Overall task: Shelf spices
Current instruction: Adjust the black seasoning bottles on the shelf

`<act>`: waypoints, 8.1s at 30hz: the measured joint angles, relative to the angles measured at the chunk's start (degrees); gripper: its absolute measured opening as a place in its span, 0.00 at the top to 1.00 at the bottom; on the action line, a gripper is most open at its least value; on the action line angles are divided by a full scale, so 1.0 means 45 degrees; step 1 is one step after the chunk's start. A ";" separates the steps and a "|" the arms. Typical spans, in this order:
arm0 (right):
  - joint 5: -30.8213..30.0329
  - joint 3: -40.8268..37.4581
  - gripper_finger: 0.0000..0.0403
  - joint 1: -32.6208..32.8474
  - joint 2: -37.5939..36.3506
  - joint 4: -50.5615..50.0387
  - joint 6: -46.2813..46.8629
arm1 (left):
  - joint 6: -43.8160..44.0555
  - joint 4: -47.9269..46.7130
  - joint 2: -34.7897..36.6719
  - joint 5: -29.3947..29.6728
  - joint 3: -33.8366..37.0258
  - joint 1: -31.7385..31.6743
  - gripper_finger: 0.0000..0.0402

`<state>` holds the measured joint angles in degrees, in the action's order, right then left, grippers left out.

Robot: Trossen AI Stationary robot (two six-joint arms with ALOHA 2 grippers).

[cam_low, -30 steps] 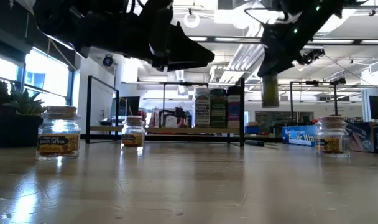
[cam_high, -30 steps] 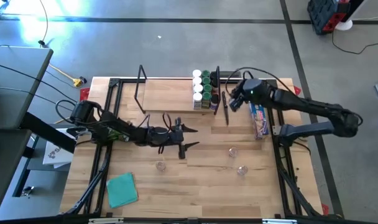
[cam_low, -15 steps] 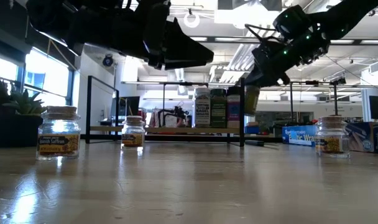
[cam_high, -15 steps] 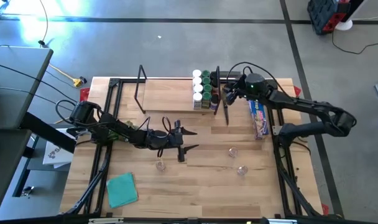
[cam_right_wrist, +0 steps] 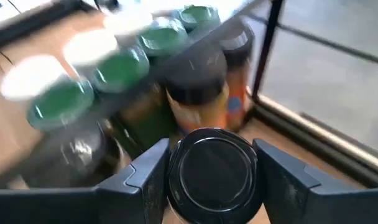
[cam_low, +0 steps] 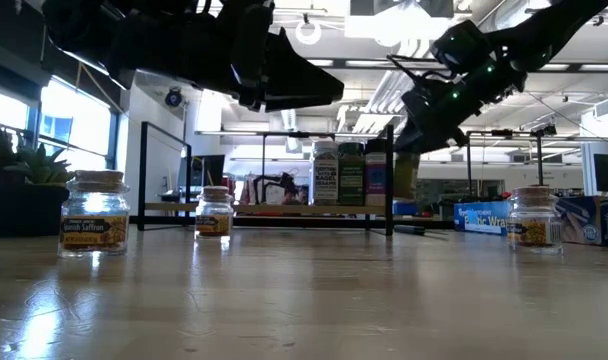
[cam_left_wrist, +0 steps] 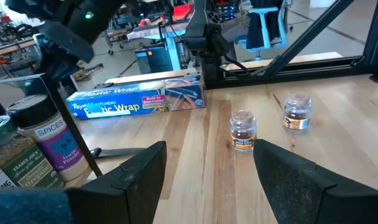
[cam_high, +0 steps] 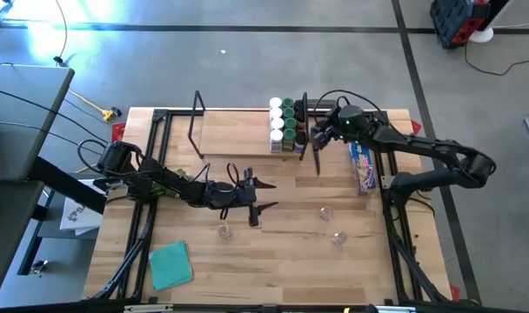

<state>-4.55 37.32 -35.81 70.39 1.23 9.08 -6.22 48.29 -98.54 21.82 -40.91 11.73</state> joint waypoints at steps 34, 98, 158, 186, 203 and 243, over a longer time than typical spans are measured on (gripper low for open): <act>-0.0846 -0.0976 0.45 0.0096 -0.0334 -0.0327 -0.1687 | 0.0036 -0.0009 0.0000 -0.0034 0.0000 -0.0005 0.41; 0.0640 0.2599 0.38 -0.0234 0.2356 -0.9343 0.2352 | 0.0350 -0.0108 -0.0005 -0.1159 -0.0010 0.0265 0.41; 0.0425 -0.5349 0.62 -0.0351 0.0428 1.0196 -0.0643 | 0.0570 -0.0179 -0.0005 -0.0675 -0.0010 0.0171 0.41; 0.0693 -0.5419 0.62 0.1841 -0.3648 1.0306 -0.1681 | 0.0295 -0.5103 0.4683 0.1297 -0.0276 0.0062 0.41; -0.2655 -0.2602 0.73 1.1394 -0.1468 1.3587 -0.4357 | 0.1310 0.5426 0.0322 -0.2731 0.1204 -0.0984 0.40; 0.3670 1.4838 0.26 1.9209 1.2114 -1.4642 0.3387 | 0.1947 -0.6088 0.2885 -0.1336 0.0578 0.1364 0.41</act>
<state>11.97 104.09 50.63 124.90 -64.66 24.32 2.54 20.89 -85.56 15.81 -38.30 17.86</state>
